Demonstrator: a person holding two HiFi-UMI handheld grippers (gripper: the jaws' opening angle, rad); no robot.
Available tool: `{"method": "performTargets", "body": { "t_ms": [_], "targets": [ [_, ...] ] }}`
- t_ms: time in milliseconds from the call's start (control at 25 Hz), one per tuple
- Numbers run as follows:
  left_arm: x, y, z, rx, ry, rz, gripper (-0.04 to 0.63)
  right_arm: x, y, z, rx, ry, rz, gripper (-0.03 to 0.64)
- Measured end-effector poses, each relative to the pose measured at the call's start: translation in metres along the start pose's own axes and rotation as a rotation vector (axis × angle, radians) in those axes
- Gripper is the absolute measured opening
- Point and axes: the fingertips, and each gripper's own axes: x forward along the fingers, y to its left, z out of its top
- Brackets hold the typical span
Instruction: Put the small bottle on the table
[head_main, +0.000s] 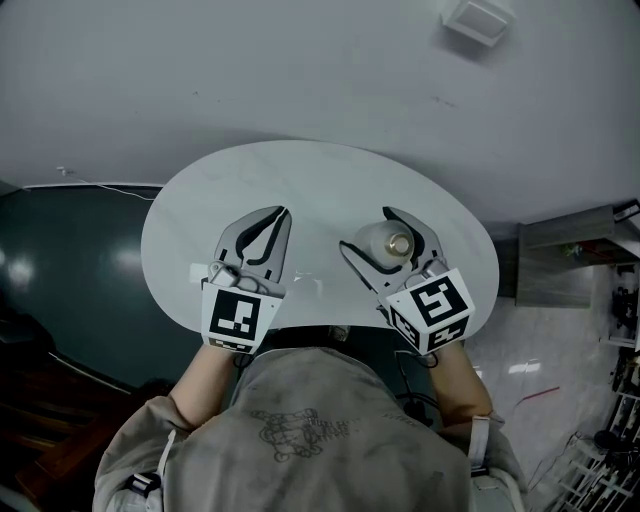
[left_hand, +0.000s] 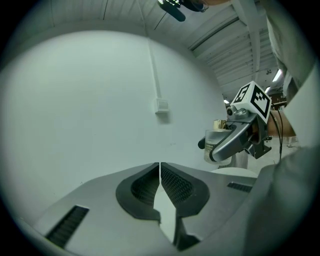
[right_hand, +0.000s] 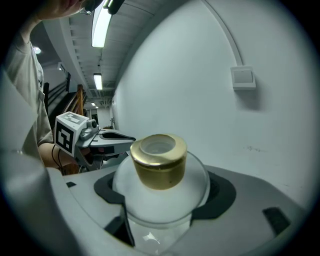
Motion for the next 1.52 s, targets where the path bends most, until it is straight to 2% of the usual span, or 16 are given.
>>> {"method": "performTargets", "body": {
  "t_ms": [160,360,600,840,1040,1200,1520],
  "targets": [
    [0.025,0.007,-0.008,0.030,0.023,0.006,0.023,0.025,-0.024,0.005,-0.049,0.002,-0.039,0.341],
    [0.052,0.019,-0.016,0.039,0.011,0.006,0.023,0.063,-0.052,0.002,-0.039,0.007,-0.068,0.341],
    [0.081,0.031,-0.027,0.063,0.001,0.004,0.023,0.120,-0.072,-0.020,0.038,0.030,-0.039,0.341],
    [0.111,0.046,-0.055,-0.028,0.011,0.000,0.023,0.176,-0.091,-0.058,0.064,0.067,-0.063,0.341],
    [0.132,0.058,-0.085,-0.025,0.034,0.028,0.023,0.215,-0.106,-0.092,0.124,0.074,-0.085,0.341],
    [0.146,0.062,-0.118,-0.011,0.073,0.011,0.023,0.243,-0.113,-0.111,0.146,0.075,-0.099,0.341],
    [0.169,0.063,-0.169,-0.067,0.100,-0.033,0.022,0.291,-0.134,-0.149,0.149,0.096,-0.148,0.341]
  ]
}}
